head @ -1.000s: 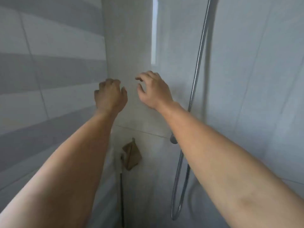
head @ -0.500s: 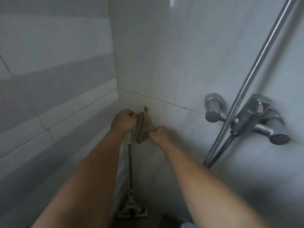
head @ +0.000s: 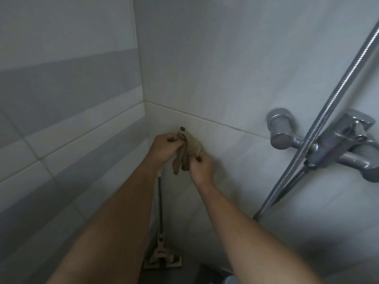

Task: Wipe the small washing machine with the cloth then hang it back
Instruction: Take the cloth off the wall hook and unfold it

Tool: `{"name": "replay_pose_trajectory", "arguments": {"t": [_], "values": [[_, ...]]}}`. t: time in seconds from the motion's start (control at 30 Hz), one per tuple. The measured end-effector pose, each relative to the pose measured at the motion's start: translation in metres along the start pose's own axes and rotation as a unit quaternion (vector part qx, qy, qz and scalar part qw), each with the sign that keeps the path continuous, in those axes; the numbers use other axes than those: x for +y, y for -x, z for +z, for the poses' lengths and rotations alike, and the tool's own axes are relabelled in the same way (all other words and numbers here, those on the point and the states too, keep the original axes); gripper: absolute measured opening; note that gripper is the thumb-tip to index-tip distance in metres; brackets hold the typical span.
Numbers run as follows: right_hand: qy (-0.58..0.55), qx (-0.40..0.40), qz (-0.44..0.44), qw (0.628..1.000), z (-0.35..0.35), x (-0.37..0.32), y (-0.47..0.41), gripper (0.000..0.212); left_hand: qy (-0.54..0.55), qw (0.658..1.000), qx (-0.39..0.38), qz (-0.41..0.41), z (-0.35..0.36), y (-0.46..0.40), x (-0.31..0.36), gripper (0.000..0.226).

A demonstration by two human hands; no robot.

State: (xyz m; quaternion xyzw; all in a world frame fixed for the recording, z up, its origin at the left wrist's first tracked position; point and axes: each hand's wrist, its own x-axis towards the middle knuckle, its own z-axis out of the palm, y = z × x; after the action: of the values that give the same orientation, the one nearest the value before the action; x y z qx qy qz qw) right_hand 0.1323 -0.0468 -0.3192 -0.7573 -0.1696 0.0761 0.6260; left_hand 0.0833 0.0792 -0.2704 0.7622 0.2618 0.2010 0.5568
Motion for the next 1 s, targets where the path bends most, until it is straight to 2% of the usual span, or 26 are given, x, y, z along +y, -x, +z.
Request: {"name": "replay_pose_trajectory", "arguments": {"t": [0.17,0.23,0.3,0.4,0.47,0.57,0.63,0.7,0.77,0.8,0.87,0.93,1.0], "values": [[0.018,0.002,-0.05,0.999,-0.019,-0.021,0.002,0.021,0.088,0.996,0.022,-0.027,-0.013,0.018,0.021,0.018],[0.045,-0.011,-0.053,0.998,-0.029,-0.018,0.009,0.028,0.146,0.986,0.061,-0.053,-0.02,0.031,0.017,0.025],[0.051,-0.022,-0.032,0.998,-0.037,-0.004,0.019,0.032,0.215,0.971,0.056,-0.091,-0.021,0.05,0.009,0.023],[0.042,-0.042,0.003,0.998,-0.048,0.039,0.046,0.03,0.251,0.956,0.003,-0.151,-0.006,0.08,-0.027,0.025],[0.013,-0.044,0.031,0.998,-0.056,0.08,0.071,0.017,0.235,0.951,-0.021,-0.202,0.011,0.101,-0.068,0.023],[-0.023,-0.035,0.078,0.996,-0.071,0.158,0.113,0.018,0.212,0.935,-0.075,-0.276,0.047,0.139,-0.137,0.026],[-0.038,-0.037,0.112,0.992,-0.081,0.212,0.141,0.017,0.215,0.908,-0.148,-0.329,0.086,0.172,-0.178,0.043],[-0.029,-0.043,0.133,0.99,-0.093,0.265,0.17,0.021,0.222,0.873,-0.232,-0.367,0.124,0.209,-0.22,0.047],[-0.011,-0.058,0.151,0.987,-0.107,0.311,0.195,0.024,0.196,0.849,-0.306,-0.383,0.159,0.241,-0.26,0.042],[-0.014,-0.065,0.171,0.983,-0.115,0.332,0.206,0.02,0.178,0.841,-0.328,-0.391,0.173,0.252,-0.28,0.049],[-0.044,-0.055,0.205,0.976,-0.138,0.371,0.232,0.009,0.161,0.833,-0.345,-0.402,0.199,0.275,-0.309,0.042],[-0.09,-0.003,0.232,0.968,-0.168,0.4,0.266,0.003,0.137,0.839,-0.35,-0.393,0.225,0.301,-0.322,0.035],[-0.136,0.058,0.28,0.949,-0.202,0.417,0.307,0.019,0.133,0.838,-0.363,-0.385,0.247,0.329,-0.327,0.038]]}}
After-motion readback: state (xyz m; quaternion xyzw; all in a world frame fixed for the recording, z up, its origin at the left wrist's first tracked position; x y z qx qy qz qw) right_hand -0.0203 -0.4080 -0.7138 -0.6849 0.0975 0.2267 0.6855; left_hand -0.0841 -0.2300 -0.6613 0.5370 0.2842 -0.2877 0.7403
